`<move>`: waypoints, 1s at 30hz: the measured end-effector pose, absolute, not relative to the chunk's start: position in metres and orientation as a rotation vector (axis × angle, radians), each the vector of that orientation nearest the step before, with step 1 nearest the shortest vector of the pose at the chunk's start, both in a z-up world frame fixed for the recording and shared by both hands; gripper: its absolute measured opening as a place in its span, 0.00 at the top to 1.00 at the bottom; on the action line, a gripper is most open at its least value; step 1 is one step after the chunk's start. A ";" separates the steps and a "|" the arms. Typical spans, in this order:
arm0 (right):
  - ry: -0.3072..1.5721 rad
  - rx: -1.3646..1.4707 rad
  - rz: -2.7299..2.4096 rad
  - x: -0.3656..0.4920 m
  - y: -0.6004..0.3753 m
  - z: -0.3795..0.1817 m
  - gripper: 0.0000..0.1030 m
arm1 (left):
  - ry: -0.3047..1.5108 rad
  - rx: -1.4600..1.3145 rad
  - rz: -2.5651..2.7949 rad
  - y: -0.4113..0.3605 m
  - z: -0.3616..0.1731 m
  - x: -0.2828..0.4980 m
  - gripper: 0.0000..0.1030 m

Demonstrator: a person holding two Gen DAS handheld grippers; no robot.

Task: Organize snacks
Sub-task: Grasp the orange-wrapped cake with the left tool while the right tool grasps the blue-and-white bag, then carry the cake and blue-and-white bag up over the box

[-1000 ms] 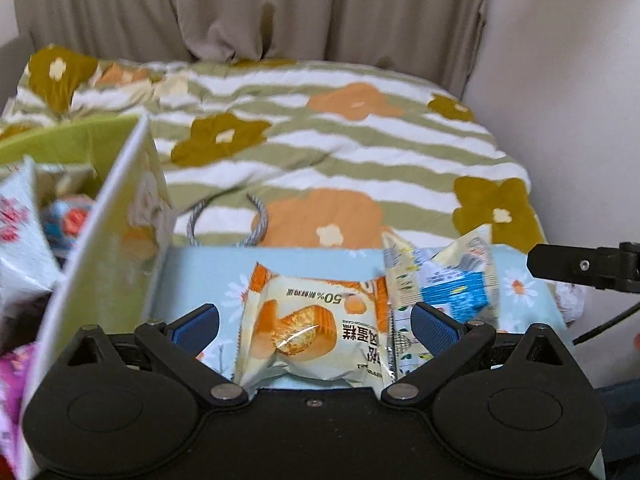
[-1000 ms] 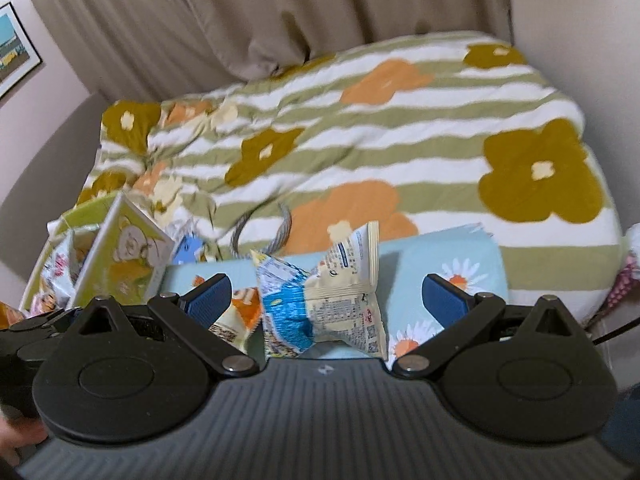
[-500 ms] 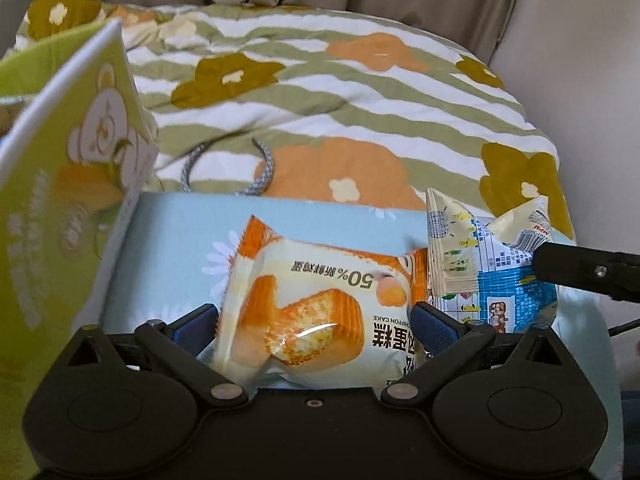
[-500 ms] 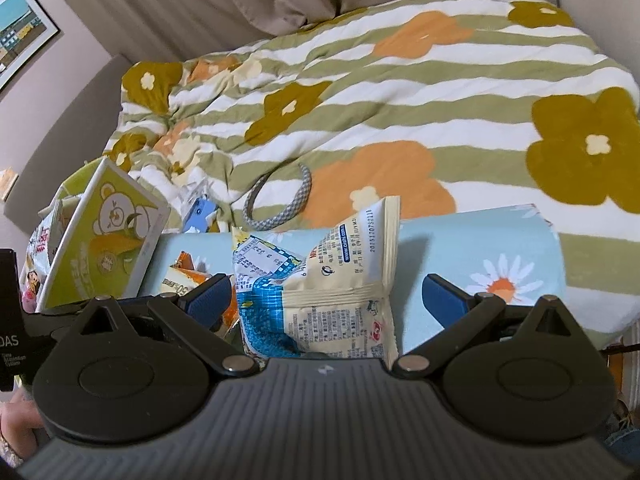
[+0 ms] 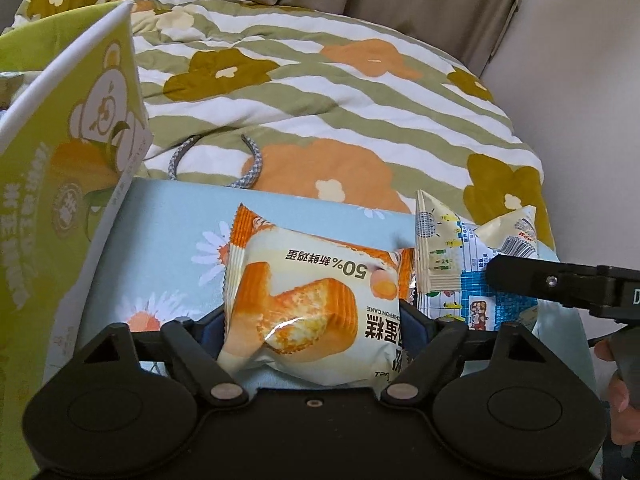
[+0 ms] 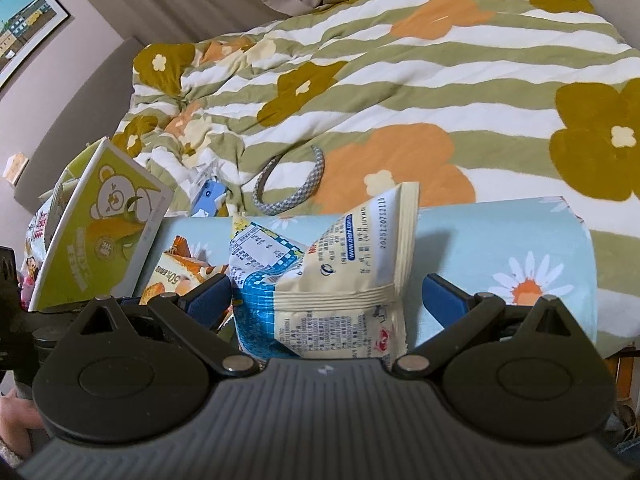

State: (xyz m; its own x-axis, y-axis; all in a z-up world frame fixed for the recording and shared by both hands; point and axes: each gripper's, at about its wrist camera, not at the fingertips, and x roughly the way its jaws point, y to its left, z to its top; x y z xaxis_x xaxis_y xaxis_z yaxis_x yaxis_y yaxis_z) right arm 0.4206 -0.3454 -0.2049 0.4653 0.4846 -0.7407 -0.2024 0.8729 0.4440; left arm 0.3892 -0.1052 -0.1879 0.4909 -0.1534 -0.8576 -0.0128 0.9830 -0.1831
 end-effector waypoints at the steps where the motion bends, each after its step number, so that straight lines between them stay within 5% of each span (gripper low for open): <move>1: 1.004 0.312 0.435 0.421 -0.345 -0.205 0.00 | 1.055 -0.173 -0.081 -0.105 -0.188 0.389 0.18; 15: 1.010 0.271 0.497 0.422 -0.328 -0.210 0.00 | 1.014 -0.163 -0.019 -0.096 -0.175 0.372 0.20; 16: 1.013 0.255 0.499 0.421 -0.326 -0.211 0.10 | 1.011 -0.163 -0.016 -0.095 -0.174 0.371 0.20; 19: 1.007 0.245 0.512 0.418 -0.324 -0.211 0.17 | 1.003 -0.171 -0.012 -0.094 -0.173 0.367 0.20; 30: 0.930 0.230 0.461 0.390 -0.326 -0.175 0.24 | 0.928 -0.190 -0.037 -0.093 -0.136 0.342 0.21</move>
